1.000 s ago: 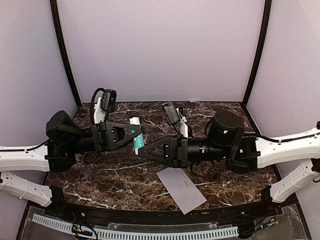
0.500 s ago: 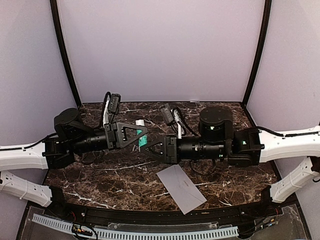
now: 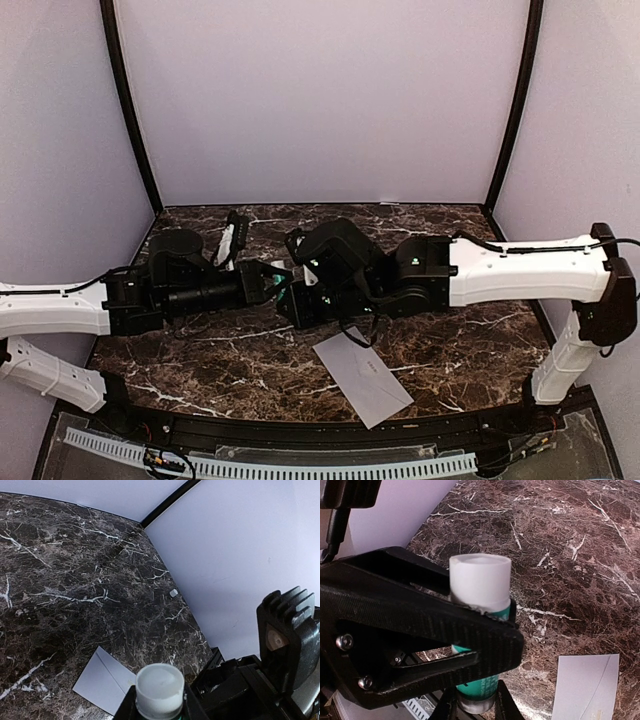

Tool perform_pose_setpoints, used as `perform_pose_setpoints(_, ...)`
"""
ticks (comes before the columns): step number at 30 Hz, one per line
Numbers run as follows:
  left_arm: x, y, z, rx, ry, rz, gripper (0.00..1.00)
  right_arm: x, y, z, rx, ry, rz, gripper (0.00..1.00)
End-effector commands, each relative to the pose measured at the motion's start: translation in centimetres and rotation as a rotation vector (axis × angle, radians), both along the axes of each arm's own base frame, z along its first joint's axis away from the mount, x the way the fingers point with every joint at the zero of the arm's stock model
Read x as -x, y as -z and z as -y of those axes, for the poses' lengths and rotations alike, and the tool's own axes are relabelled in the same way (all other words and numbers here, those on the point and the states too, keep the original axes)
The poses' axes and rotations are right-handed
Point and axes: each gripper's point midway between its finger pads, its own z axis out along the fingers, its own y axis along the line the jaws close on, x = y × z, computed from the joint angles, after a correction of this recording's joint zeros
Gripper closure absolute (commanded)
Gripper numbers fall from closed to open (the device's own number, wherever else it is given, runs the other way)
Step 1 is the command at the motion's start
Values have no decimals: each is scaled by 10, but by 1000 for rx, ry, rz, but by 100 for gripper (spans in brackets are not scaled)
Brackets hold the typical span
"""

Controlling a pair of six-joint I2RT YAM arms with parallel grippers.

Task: Place the letter into the envelope and seal it
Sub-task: Screw the solid glue.

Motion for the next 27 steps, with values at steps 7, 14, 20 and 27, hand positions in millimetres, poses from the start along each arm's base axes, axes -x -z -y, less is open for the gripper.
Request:
perform_pose_setpoints(7, 25, -32, 15, 175, 104, -21, 100, 4, -45, -22, -183, -85, 79, 85)
perform_pose_setpoints(14, 40, -73, 7, 204, 195, 140, 100, 47, -94, 11, -439, -284, 114, 33)
perform_pose_setpoints(20, 84, -115, 10, 272, 448, 355, 100, 80, -132, 56, -680, -428, 172, 16)
perform_pose_setpoints(27, 124, -148, 6, 377, 659, 496, 100, 106, -160, 70, -845, -573, 199, 16)
